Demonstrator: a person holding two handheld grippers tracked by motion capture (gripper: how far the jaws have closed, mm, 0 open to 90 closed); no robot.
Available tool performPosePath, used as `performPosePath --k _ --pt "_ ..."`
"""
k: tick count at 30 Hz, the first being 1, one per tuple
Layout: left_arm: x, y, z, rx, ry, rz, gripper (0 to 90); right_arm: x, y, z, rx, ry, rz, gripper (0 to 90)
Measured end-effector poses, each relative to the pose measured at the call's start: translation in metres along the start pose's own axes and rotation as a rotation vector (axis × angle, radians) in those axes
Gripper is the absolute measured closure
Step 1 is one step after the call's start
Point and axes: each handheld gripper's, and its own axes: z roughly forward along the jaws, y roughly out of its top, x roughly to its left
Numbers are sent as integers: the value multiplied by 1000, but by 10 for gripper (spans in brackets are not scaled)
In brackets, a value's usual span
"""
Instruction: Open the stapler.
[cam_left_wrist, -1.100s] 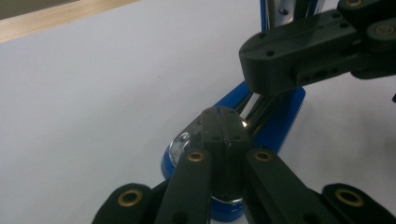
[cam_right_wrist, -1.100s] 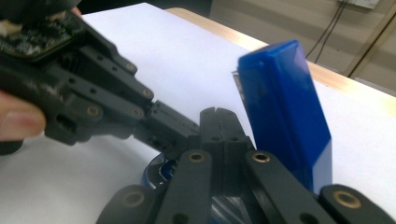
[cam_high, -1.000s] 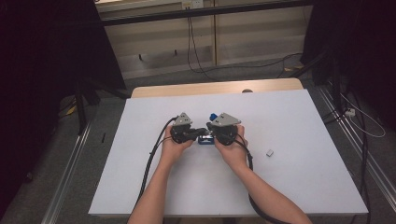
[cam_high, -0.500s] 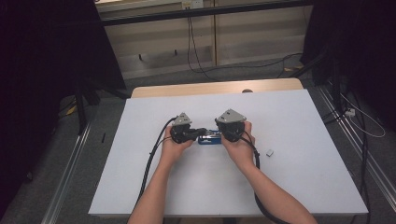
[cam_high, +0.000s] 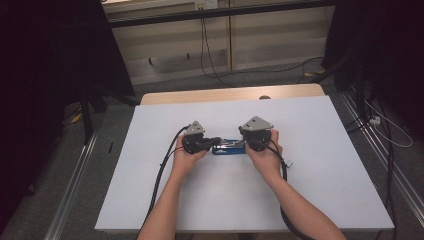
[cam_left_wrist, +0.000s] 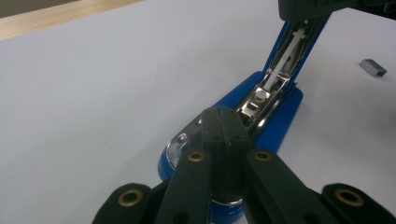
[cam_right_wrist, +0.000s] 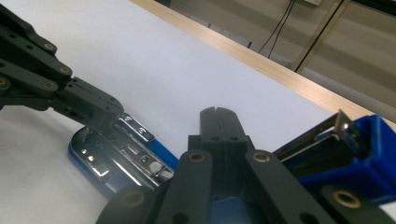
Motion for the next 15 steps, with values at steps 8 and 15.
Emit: performPosePath --k 8,15 --pt "0 0 0 -2 -2 2 900 2 -3 1 1 4 0 900" --pt "0 -1 0 -4 -5 5 900 1 -4 1 11 -3 2 900"
